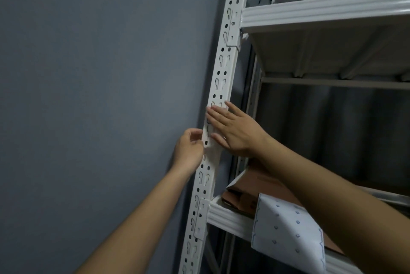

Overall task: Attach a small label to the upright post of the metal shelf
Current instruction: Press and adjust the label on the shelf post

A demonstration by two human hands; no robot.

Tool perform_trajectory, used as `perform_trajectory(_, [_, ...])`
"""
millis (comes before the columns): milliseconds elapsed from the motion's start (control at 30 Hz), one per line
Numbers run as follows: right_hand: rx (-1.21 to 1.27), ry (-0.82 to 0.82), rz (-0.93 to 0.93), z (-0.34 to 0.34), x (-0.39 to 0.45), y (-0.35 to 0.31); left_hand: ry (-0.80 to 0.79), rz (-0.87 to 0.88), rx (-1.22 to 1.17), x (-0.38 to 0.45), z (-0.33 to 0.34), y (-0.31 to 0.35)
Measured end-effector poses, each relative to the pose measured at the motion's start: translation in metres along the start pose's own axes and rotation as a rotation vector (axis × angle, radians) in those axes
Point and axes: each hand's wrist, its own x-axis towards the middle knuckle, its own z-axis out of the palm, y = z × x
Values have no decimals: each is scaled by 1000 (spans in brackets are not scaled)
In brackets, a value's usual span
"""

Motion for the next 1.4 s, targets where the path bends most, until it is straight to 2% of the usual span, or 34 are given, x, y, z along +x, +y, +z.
perform_trajectory(233, [18, 8, 147, 17, 13, -8, 20, 14, 28, -5, -4, -3])
perform_trajectory(400, [115, -90, -17, 24, -18, -37, 30, -25, 53, -13, -17, -8])
perform_trajectory(500, [166, -129, -104, 12, -20, -30, 6, -24, 56, -18, -23, -4])
perform_trajectory(600, [161, -57, 7, 0, -7, -12, 0, -12, 58, -19, -22, -1])
perform_trajectory(700, [172, -81, 127, 3, -6, -16, -5, -20, 61, -22, -20, -1])
perform_trajectory(767, [198, -130, 104, 5, -15, -29, -23, -24, 81, -27, -21, -1])
perform_trajectory(867, [378, -186, 53, -4, -40, -40, -42, -26, 93, -38, -22, -1])
perform_trajectory(967, [658, -91, 199, -24, -78, -50, -81, -4, 138, -52, -18, 0])
perform_trajectory(1100, [743, -144, 411, -36, -145, -59, -145, 171, 289, -78, 2, -5])
perform_trajectory(1233, [763, -253, 554, -29, -206, -57, -369, 451, 505, -115, 37, -6])
perform_trajectory(1300, [853, -308, 576, -30, -226, -56, -488, 568, 614, -133, 53, -4])
perform_trajectory(1400, [865, -405, 482, -33, -245, -56, -609, 633, 783, -149, 69, -6])
